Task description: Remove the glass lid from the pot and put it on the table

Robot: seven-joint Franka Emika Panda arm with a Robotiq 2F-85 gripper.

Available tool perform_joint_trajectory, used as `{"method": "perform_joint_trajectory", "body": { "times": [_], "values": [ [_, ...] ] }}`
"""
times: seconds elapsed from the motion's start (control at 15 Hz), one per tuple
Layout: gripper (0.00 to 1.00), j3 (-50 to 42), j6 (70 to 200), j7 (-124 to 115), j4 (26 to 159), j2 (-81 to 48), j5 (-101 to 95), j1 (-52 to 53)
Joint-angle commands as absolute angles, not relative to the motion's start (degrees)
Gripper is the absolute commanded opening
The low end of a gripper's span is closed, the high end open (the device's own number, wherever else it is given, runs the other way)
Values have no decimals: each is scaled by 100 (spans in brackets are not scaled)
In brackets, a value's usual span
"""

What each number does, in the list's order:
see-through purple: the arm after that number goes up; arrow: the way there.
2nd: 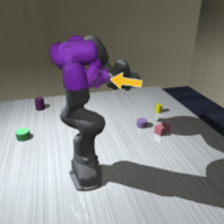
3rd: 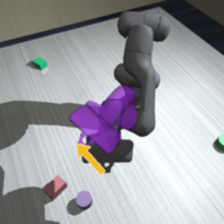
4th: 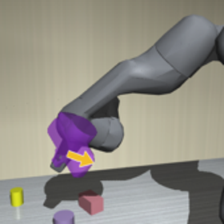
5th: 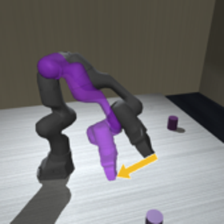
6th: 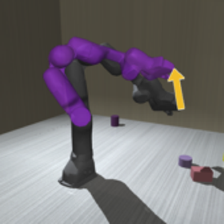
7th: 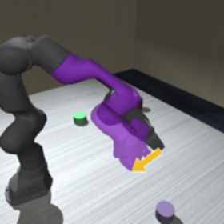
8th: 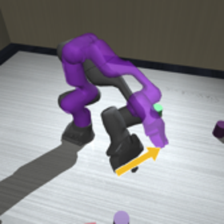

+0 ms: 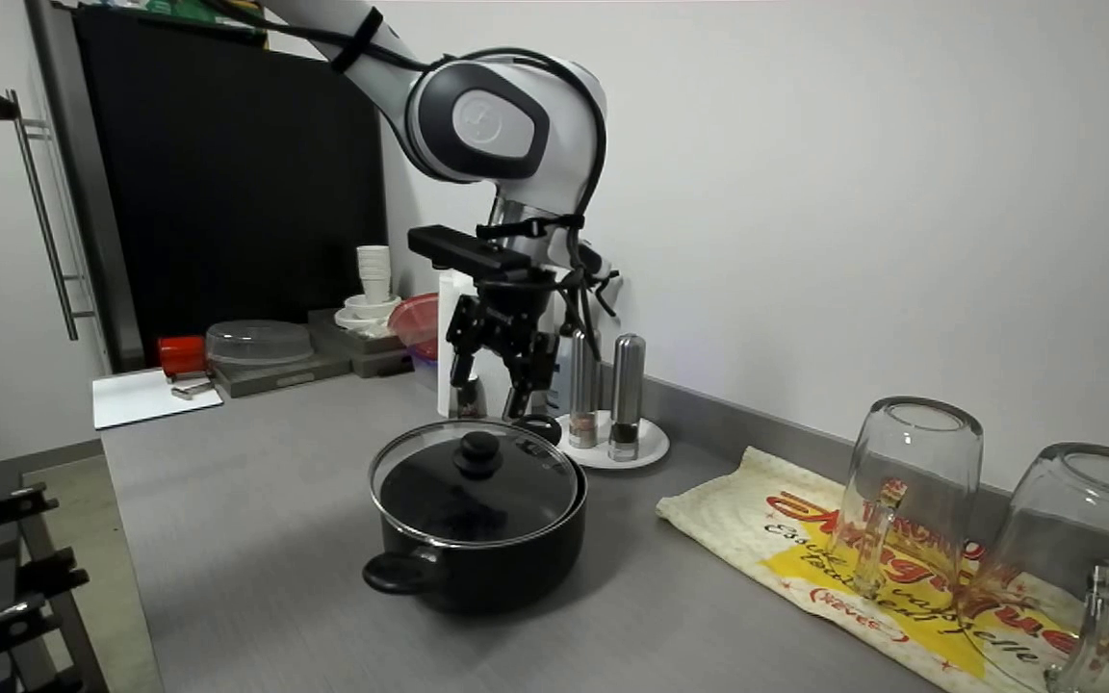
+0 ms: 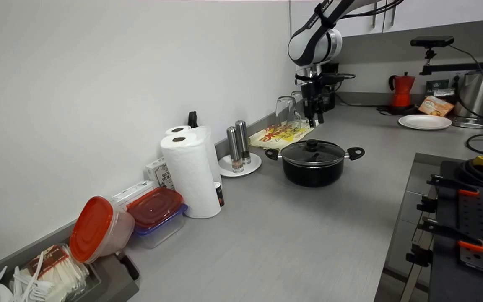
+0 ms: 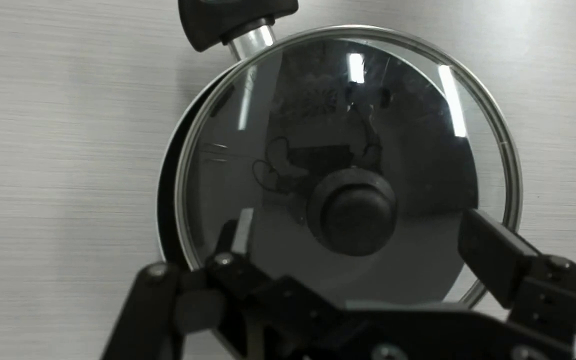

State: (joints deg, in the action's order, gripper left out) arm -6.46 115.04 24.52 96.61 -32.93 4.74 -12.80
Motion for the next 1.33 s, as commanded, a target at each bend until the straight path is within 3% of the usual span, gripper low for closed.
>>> {"method": "perform_joint_trajectory", "body": {
  "times": [0.0,1.27],
  "values": [
    [100,-506,11592,2162,9397,-3541,405,-1336],
    [100,-244,11538,2041,9380,-3936,540,-1404]
  ]
}}
